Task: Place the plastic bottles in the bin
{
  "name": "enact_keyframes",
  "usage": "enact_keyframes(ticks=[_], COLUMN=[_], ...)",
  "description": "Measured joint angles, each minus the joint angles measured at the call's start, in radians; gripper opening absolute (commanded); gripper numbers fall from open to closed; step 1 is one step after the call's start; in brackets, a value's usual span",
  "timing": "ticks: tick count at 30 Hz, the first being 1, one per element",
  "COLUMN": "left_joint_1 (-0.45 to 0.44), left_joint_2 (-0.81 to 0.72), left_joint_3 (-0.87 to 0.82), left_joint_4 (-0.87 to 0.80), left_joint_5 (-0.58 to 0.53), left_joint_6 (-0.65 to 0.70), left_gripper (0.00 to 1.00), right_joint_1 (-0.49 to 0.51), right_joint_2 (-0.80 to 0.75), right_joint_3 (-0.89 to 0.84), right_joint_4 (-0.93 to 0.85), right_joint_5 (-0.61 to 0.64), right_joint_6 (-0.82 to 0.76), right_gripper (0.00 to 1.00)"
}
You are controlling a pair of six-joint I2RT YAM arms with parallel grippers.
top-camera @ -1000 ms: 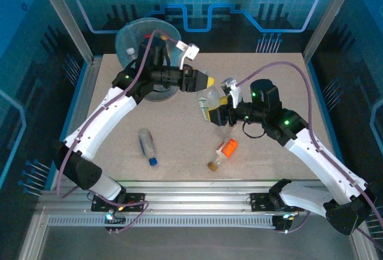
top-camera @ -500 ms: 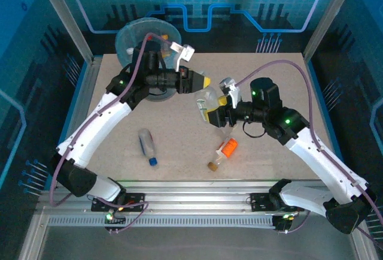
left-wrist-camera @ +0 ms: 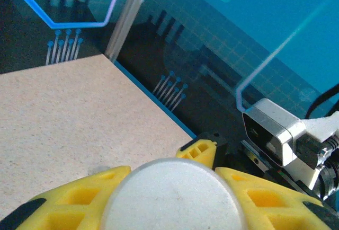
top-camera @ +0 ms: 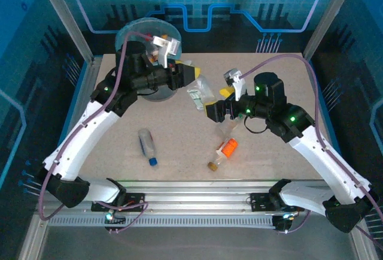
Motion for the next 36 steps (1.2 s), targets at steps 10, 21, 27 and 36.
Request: enact_keyframes(ticks=[10,21,27,36], left_joint_1=[0.163,0.357,0.405,0.444], left_joint_2=[-0.032,0.011,0.131,0.436], left_joint_3=[0.000,0.082,0.237,0.462], left_joint_4=[0.002,0.010,0.006,-0.066], left_joint_5=[-0.119,-0.219,-0.315,-0.370], left_joint_6=[-0.035,-0.022,0.068,0.180], left_gripper=[0.00,0.00,0.00,0.00], right_joint_1=[0.011,0.038,0.122,0.222], right_joint_2=[-0.022,0.000,0.078,0.239], right_joint_3=[0.065,0.076,0.093,0.210], right_joint_4=[-0.005,-0.005,-0.006,-0.017], right_joint_5=[0.141,0.237,0.269,0.291], right_joint_6=[0.012,0.062,0.073,0.045], right_gripper=[0.99,0.96,0.96,0.96])
